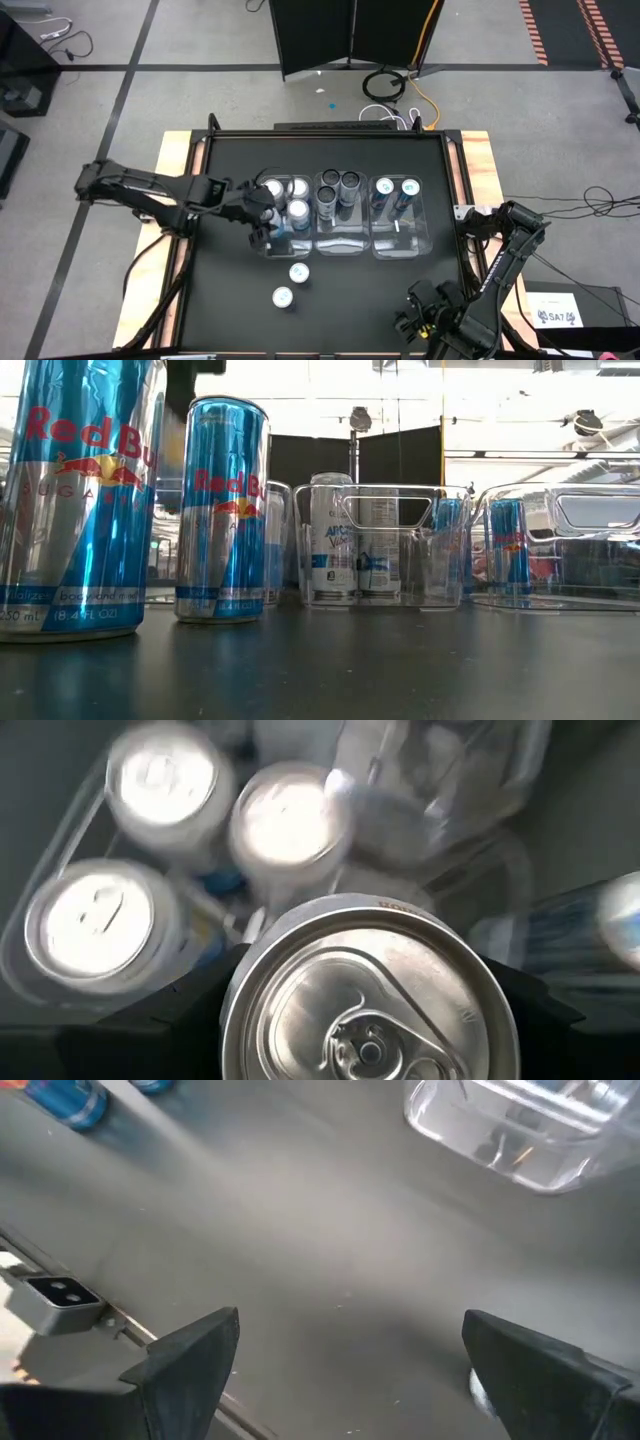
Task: Sort soda cans
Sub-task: Put the blue-white soda can into the left transparent bin
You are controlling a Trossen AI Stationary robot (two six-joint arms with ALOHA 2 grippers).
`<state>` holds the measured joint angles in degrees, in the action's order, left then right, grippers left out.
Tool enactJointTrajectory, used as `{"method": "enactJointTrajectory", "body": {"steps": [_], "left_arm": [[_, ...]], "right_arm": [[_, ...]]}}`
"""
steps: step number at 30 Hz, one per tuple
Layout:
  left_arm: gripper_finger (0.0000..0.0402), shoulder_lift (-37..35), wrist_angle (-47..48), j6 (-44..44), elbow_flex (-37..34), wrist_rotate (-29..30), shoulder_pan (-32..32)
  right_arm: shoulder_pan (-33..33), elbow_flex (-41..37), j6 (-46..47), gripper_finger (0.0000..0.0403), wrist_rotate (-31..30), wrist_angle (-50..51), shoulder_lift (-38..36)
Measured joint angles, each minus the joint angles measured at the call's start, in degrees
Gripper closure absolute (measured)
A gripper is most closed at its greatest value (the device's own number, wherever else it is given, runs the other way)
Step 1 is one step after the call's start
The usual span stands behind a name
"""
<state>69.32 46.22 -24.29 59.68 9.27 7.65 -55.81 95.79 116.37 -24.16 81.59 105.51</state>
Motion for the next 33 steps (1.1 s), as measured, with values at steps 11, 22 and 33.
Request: {"method": "enactJointTrajectory", "body": {"steps": [11, 22, 33], "left_arm": [[0.0087, -0.21, -10.37, 8.45, -10.31, -7.22, -10.67], [0.0085, 5.30, -17.20, 10.73, -14.99, -6.90, -11.68], [0.0085, 9.12, -18.04, 11.41, -14.38, -5.10, -11.53]], "right_arm": [[0.99, 0.00, 7.09, 0.0026, 0.03, -2.45, 0.02], [3.30, 0.01, 8.47, 0.0026, 0.13, -3.34, 0.02], [5.29, 0.02, 5.79, 0.0026, 0.12, -3.21, 0.02]]}}
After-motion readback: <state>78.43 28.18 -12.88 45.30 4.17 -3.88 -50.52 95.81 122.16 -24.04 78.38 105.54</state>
